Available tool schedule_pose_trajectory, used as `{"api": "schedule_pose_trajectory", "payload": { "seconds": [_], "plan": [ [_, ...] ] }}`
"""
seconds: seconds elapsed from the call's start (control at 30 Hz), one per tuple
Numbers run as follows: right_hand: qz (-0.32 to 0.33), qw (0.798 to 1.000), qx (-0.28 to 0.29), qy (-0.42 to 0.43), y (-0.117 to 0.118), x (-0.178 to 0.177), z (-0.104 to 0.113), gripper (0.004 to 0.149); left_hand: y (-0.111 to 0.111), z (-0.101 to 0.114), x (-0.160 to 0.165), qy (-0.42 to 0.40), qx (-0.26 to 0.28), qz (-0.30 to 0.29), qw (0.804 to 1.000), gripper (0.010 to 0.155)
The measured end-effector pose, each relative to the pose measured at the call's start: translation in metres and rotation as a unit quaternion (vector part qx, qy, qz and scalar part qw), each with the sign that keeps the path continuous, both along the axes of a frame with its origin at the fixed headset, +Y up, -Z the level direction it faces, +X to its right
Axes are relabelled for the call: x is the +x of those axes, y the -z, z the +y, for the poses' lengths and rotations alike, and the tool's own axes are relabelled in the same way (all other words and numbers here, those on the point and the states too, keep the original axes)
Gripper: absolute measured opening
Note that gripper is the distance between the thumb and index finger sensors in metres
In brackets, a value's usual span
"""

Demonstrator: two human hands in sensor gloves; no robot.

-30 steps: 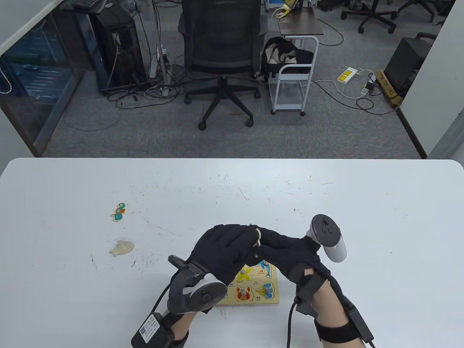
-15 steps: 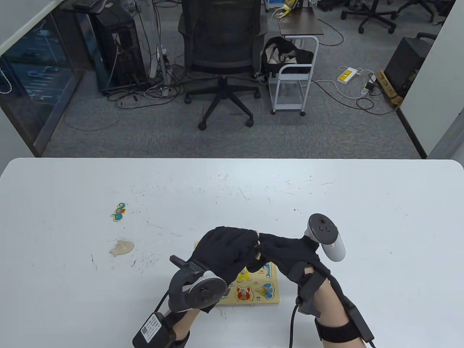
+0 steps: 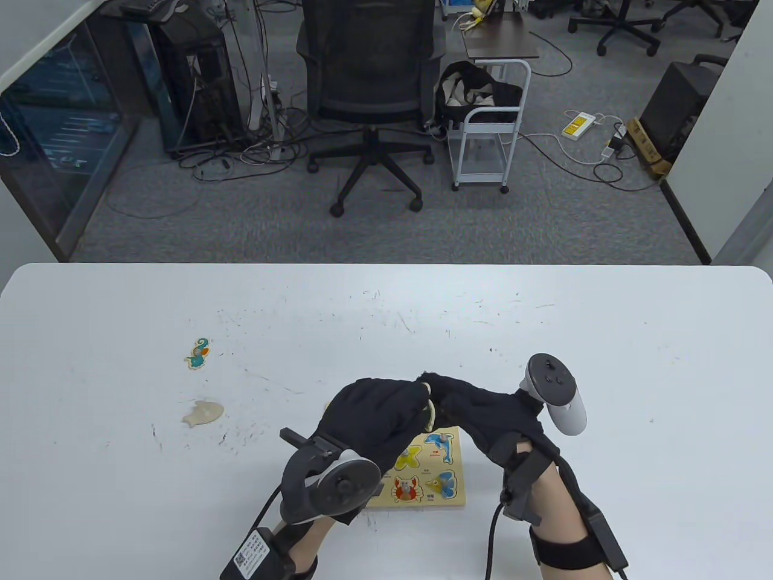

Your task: Fit puzzle pieces into frame

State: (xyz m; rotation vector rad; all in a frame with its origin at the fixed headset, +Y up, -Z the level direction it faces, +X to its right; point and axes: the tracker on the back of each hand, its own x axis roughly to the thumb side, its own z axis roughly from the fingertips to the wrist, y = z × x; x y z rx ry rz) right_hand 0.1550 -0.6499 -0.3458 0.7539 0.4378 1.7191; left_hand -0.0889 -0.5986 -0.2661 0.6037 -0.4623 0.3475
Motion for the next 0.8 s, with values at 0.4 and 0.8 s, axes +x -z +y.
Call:
{"api": "schedule_pose_trajectory", "payload": {
  "seconds": [0.4, 0.8],
  "plan": [
    [-0.240, 0.947, 0.120, -0.176, -0.014, 0.036, 0.023, 0.067, 0.015, -0.034, -0.027, 0.199, -0.092, 0.134, 0.967, 0.046],
    [-0.362, 0.863, 0.153, -0.317, -0.017, 0.053, 0.026, 0.067, 0.026, -0.090, -0.024, 0.348, -0.176, 0.165, 0.906, 0.046]
  ]
}}
